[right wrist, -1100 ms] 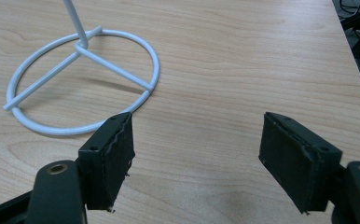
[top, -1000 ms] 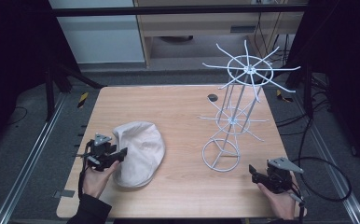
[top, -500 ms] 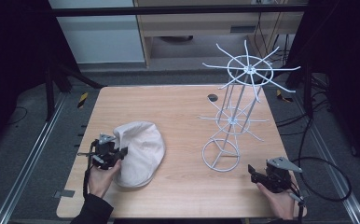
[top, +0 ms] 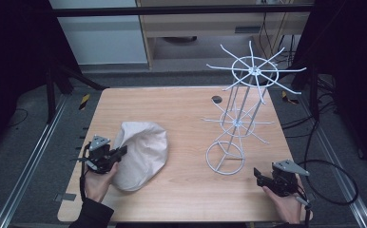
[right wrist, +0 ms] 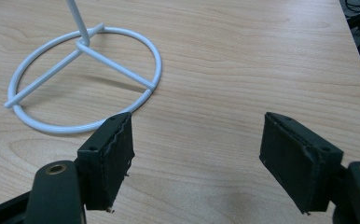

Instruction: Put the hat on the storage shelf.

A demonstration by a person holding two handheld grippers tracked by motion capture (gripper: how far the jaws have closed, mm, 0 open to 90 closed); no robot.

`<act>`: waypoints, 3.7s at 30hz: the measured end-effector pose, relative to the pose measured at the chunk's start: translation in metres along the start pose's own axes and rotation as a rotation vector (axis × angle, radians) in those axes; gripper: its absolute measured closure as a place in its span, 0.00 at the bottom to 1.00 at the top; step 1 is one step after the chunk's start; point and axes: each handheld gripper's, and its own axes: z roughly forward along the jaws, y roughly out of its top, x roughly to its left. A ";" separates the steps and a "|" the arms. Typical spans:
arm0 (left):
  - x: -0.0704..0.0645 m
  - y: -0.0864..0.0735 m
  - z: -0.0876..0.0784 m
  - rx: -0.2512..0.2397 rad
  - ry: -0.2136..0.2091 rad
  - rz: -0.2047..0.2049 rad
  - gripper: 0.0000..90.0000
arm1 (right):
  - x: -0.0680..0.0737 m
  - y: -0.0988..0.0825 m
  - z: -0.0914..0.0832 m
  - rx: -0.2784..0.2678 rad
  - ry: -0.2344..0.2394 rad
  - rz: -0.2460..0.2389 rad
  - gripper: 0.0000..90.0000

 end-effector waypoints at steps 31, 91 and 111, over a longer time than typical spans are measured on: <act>-0.016 0.029 -0.075 -0.317 -0.105 0.015 0.98 | -0.001 0.000 -0.001 -0.017 0.002 -0.009 0.29; -0.073 0.108 -0.146 -0.789 -0.382 -0.015 0.98 | -0.001 -0.002 -0.002 -0.035 -0.008 -0.021 0.29; -0.100 0.127 -0.145 -0.825 -0.471 -0.022 0.98 | -0.001 -0.002 -0.002 -0.035 -0.002 -0.013 0.29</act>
